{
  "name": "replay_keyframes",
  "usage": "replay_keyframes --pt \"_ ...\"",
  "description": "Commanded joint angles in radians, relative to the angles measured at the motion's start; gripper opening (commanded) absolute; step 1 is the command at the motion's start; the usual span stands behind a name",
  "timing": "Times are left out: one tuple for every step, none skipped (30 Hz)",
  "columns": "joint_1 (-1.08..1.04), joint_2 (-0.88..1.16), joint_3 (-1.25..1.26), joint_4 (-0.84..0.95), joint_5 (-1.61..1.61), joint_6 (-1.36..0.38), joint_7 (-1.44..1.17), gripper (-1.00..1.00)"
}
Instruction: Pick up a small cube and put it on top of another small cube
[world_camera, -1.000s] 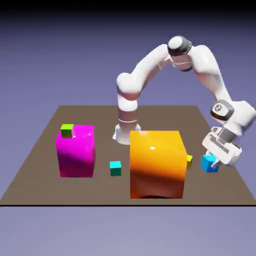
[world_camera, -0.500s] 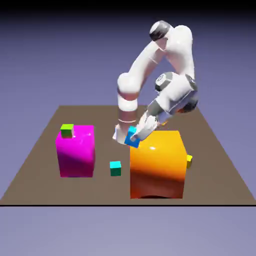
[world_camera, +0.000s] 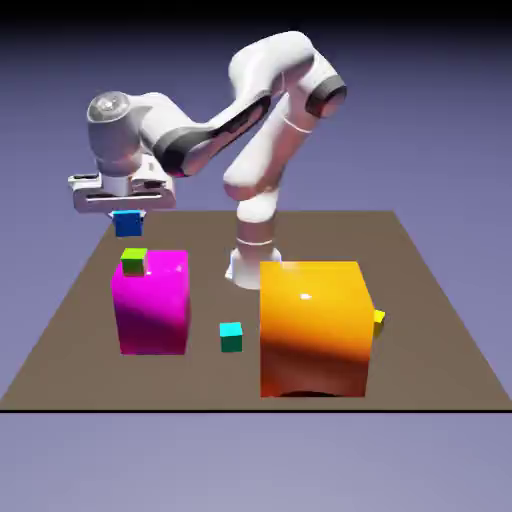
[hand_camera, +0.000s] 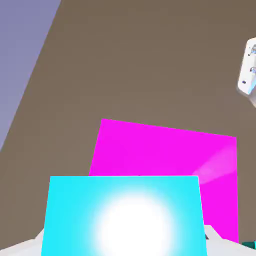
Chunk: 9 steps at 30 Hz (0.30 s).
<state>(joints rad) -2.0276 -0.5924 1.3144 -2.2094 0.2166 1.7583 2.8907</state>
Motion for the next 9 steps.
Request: replay_keyframes --pt "-0.002 0.003 0.013 -0.036 0.006 0.038 0.002 -1.00" --pt "-0.004 0.006 0.026 -0.071 0.010 0.076 0.004 -1.00" --pt "-0.004 0.006 0.026 -0.071 0.010 0.076 0.004 1.00" --pt "-0.004 0.006 0.026 -0.071 0.010 0.076 0.004 1.00" --pt "-0.002 0.003 0.013 -0.035 0.005 0.037 0.002 1.00" --pt "0.000 0.000 0.000 0.001 0.001 -0.002 0.000 1.00" --pt "0.002 -0.003 -0.014 0.037 -0.003 -0.042 -0.002 1.00" --pt "0.004 -0.006 -0.027 0.074 -0.008 -0.081 -0.004 1.00" --pt "0.005 -0.007 -0.032 0.088 -0.009 -0.096 -0.005 1.00"
